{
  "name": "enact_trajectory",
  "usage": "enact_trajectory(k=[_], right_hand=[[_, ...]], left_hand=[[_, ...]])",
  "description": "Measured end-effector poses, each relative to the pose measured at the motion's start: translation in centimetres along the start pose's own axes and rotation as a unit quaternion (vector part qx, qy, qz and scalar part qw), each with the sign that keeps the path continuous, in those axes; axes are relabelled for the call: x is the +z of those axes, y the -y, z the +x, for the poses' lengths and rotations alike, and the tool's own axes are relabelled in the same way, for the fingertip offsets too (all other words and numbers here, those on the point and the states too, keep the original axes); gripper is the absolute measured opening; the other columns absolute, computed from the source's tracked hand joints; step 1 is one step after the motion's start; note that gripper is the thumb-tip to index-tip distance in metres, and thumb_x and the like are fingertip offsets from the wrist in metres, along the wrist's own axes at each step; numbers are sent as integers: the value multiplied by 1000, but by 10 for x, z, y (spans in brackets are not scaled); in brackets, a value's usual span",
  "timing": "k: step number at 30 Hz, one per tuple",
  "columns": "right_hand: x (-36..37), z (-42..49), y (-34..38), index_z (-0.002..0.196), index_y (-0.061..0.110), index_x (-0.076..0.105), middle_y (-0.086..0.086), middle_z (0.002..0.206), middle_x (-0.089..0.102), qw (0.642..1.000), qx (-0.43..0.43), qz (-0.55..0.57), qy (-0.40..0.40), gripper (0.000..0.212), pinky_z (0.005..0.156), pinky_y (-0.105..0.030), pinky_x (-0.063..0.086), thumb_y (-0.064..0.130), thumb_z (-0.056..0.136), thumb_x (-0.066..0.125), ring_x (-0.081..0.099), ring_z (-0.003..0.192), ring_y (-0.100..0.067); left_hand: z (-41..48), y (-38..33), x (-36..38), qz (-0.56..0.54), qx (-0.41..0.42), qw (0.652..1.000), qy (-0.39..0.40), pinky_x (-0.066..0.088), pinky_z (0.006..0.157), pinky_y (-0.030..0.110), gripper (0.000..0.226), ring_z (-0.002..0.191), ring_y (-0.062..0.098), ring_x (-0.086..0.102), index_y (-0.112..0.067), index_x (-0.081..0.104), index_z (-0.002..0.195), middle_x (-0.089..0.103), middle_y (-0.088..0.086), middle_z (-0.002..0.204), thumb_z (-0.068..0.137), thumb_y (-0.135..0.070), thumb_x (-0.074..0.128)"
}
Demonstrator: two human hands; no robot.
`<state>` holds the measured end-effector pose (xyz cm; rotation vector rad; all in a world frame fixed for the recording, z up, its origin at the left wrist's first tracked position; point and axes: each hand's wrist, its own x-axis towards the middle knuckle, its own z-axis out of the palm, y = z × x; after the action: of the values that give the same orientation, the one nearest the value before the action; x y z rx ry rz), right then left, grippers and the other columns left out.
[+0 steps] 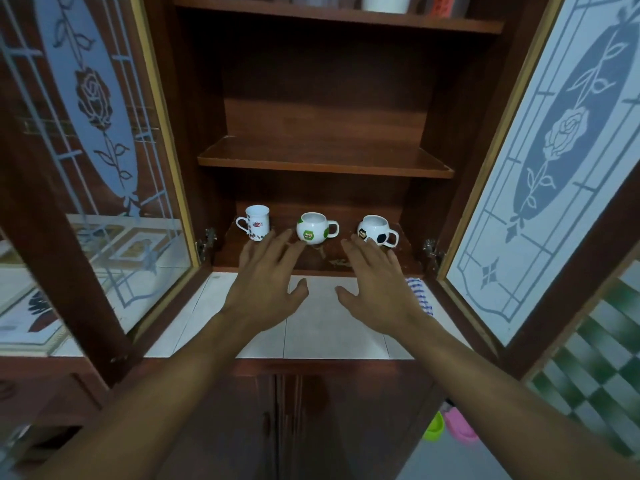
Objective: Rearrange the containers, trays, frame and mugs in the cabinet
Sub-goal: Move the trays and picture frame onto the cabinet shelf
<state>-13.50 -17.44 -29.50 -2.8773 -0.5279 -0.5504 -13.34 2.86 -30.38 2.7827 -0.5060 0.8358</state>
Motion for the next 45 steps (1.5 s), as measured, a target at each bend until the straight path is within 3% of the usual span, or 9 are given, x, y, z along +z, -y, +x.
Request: enact_trajectory(k=[14,18,21,26,33,39,43,45], right_hand=[[-15,-27,60,155,22,19,-1,164,8,999,43,0,25,71,120,-44,2,44,95,52,2,151,-23],[-16,-36,91,155,21,21,-3,164,12,998,64,12,15,72,121,-43,3,40,95,55,4,151,-24],[-19,-45,111,154,21,21,-2,164,10,997,74,5,14,71,121,-41,4,42,96,54,4,151,-23],[-23,-59,136,154,23,20,0,164,9,996,82,-3,21,71,121,-40,4,45,95,53,4,151,-23],[-31,-79,159,153,21,22,-3,164,10,998,60,6,26,70,121,-42,8,41,94,54,5,151,-25],[-38,-98,185,154,22,21,-2,164,10,998,45,33,26,72,121,-40,10,41,95,56,5,151,-23],[-40,-110,206,154,23,19,0,164,10,998,36,42,31,72,121,-38,9,42,95,55,5,151,-21],[-39,-115,218,155,24,18,1,164,8,998,33,49,38,71,121,-37,7,41,96,54,3,151,-21]], left_hand=[[-39,22,-35,-17,8,999,29,23,111,56,63,138,30,35,-16,47,139,43,9,147,82,-44,49],[-55,40,-50,-27,34,998,37,28,111,55,64,137,30,37,-13,47,140,45,9,145,83,-43,47],[-70,50,-62,-23,52,998,32,26,113,49,66,139,31,36,-12,45,142,42,10,149,85,-43,46],[-90,59,-72,-23,46,998,38,9,113,32,67,147,24,20,-15,33,150,25,5,158,92,-43,53],[-117,61,-91,-45,17,998,37,24,115,45,70,144,28,26,-14,40,146,33,9,155,84,-46,46],[-147,57,-116,-40,-4,999,36,24,116,51,71,141,32,32,-15,44,144,36,9,153,82,-48,47],[-170,69,-127,-20,0,999,44,11,117,47,70,143,31,28,-17,40,145,34,9,154,83,-49,45],[-182,76,-134,-12,0,999,39,12,118,49,68,143,30,27,-18,39,145,34,8,154,84,-47,45]])
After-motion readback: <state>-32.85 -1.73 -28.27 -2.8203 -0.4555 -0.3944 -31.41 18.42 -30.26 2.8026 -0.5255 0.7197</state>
